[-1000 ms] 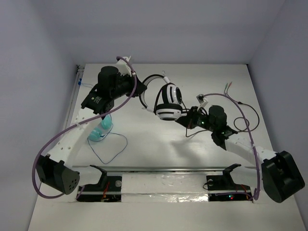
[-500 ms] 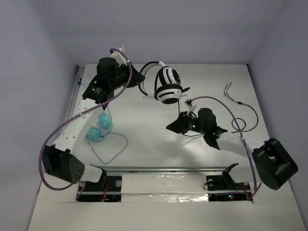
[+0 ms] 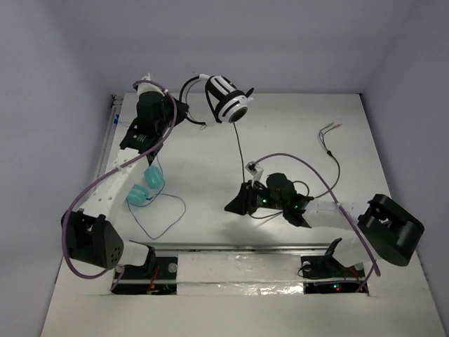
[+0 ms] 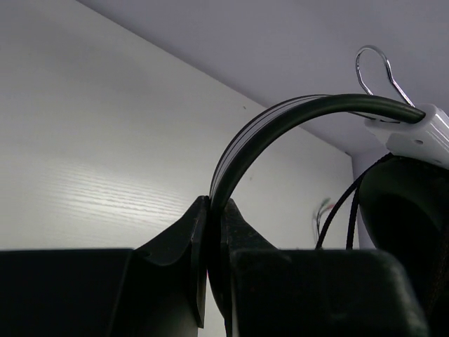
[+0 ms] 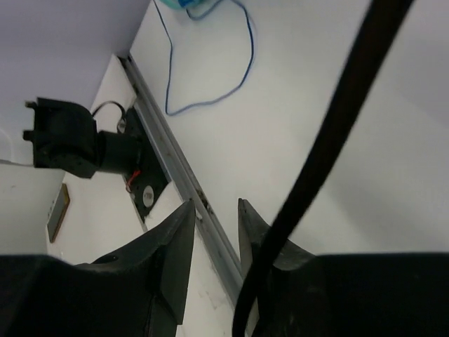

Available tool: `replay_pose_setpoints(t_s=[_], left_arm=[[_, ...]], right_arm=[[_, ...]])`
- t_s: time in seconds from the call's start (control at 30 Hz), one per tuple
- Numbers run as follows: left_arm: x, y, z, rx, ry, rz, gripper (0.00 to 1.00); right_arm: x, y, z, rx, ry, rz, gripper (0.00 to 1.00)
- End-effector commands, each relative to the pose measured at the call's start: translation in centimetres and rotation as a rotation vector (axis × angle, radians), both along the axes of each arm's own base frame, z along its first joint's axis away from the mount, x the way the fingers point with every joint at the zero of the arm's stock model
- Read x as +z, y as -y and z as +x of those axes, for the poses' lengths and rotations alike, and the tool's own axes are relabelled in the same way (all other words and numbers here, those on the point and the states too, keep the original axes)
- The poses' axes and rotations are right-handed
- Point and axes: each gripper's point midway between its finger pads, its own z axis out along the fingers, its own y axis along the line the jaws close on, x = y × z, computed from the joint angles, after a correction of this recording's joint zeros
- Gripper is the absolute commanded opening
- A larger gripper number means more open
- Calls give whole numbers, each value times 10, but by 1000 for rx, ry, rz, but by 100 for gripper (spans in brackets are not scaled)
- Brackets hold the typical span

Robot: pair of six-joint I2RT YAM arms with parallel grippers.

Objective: Wrap the headphones

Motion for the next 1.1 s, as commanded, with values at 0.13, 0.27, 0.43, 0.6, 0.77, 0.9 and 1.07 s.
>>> replay_pose_setpoints(t_s=[0.13, 0.27, 0.43, 0.6, 0.77, 0.9, 1.07], left_arm=[[55, -56, 7, 329, 200, -7, 0], [22, -73, 1, 462, 151, 147, 0], [-13, -74, -16, 521, 83, 291, 0], [-39, -57, -29, 497, 36, 404, 0], [-81, -22, -44, 427, -26, 566, 0], [-111, -8, -39, 381, -103, 619, 0], [-101, 22, -27, 276, -79, 531, 0]], right_arm=[[5, -14, -32, 22, 4, -95, 33], [13, -6, -39, 14, 28, -196, 12], [44, 18, -40, -13, 80, -283, 0], [95, 33, -30, -49, 191, -322, 0], [134, 38, -14, -108, 275, -334, 0], [152, 23, -21, -25, 271, -310, 0], [146, 10, -36, 81, 227, -293, 0]])
